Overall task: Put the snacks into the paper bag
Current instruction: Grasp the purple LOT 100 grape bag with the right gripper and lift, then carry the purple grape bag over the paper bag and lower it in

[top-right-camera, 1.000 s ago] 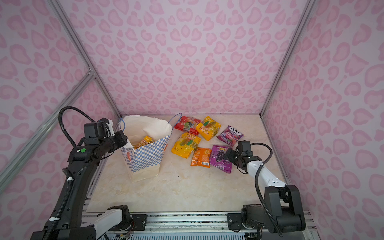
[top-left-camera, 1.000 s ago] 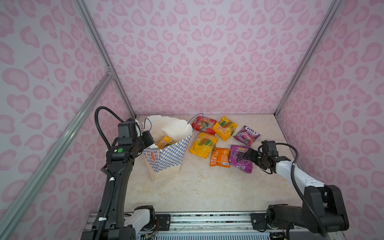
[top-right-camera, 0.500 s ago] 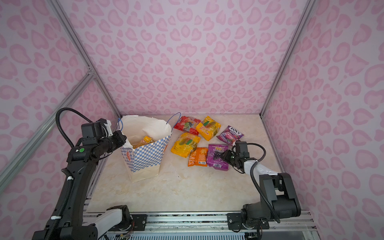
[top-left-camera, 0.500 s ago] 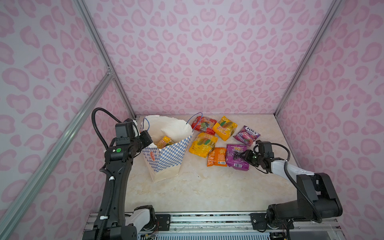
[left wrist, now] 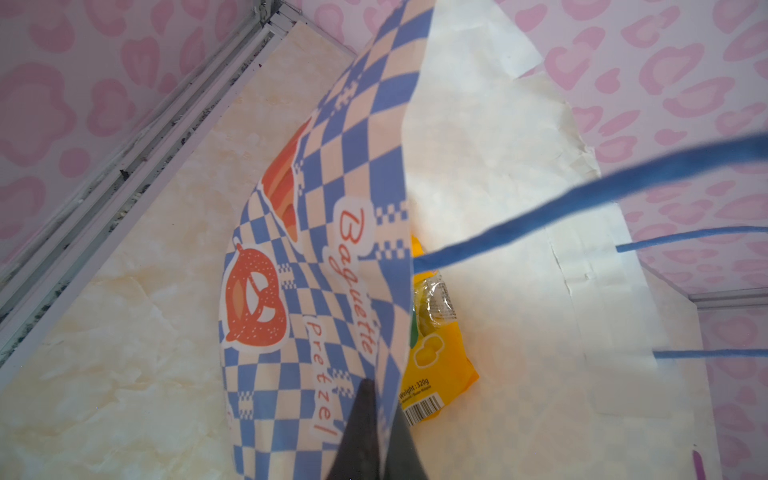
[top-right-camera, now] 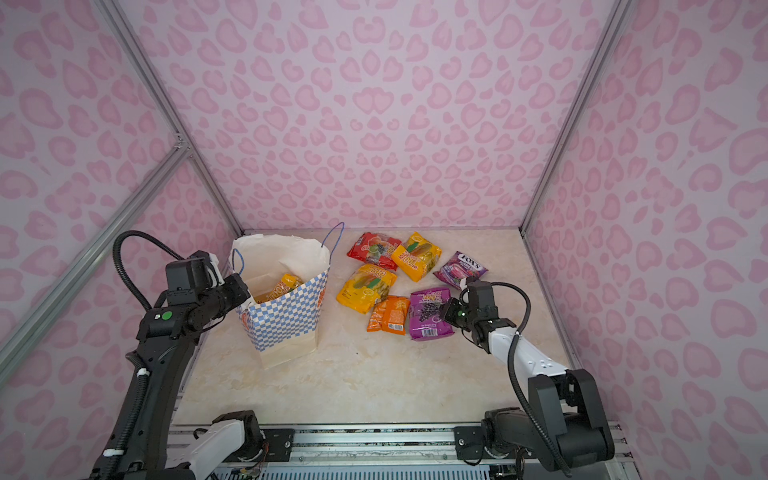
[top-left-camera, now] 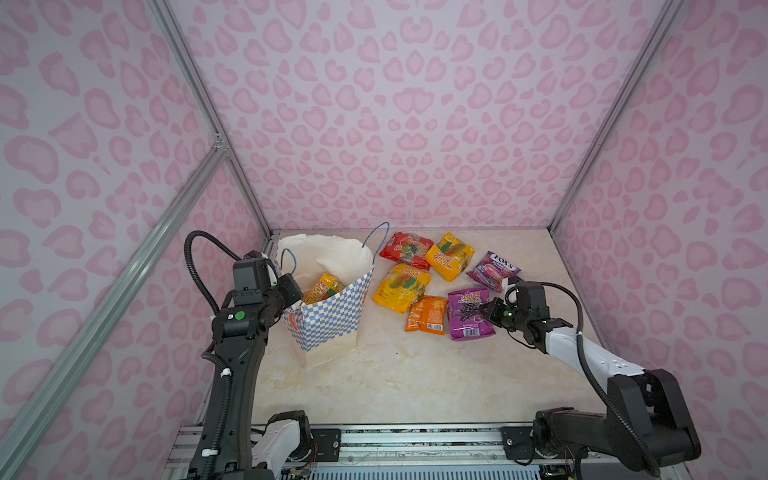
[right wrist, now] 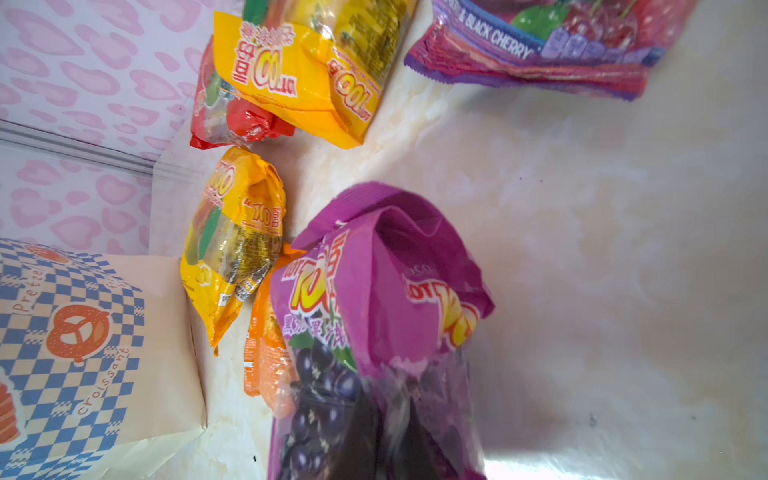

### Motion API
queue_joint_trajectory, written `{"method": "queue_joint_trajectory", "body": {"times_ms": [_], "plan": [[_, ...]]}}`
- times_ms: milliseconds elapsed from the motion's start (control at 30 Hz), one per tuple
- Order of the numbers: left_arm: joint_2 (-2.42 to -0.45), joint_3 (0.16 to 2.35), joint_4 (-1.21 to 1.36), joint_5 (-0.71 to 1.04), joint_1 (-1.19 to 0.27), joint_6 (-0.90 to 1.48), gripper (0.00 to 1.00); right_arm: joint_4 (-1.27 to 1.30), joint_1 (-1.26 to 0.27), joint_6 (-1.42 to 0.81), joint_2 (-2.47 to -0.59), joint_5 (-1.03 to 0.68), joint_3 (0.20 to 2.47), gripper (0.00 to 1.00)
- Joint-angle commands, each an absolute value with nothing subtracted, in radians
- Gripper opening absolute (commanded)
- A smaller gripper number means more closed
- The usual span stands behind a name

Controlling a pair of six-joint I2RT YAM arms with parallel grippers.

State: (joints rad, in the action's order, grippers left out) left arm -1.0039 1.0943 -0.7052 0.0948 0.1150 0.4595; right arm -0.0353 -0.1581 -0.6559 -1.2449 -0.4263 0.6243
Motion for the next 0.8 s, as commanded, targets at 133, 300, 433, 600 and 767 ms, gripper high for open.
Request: {"method": "queue_joint_trajectory", "body": {"times_ms": [133,300,433,600,767], "plan": [[-0.875,0.98,-0.656,-0.005,0.115,0.456,0.05,-0.12,-0.237,-0.605,-1.1,-0.378,0.733,0.0],[-0.855,0.914,-0.66,-0.03,0.114,0.484,0.03,-0.168,-0.352,-0.586,-1.074,-0.308,0.84,0.0],[-0.835,0.91,-0.665,-0.045,0.114,0.477,0.03,-0.206,-0.491,-0.541,-1.089,-0.225,0.975,0.0],[-0.815,0.905,-0.65,-0.008,0.115,0.474,0.03,-0.144,-0.66,-0.503,-1.151,-0.147,1.128,0.0],[-0.805,0.897,-0.643,0.008,0.115,0.472,0.03,-0.072,-0.761,-0.475,-1.282,-0.139,1.302,0.0]]}}
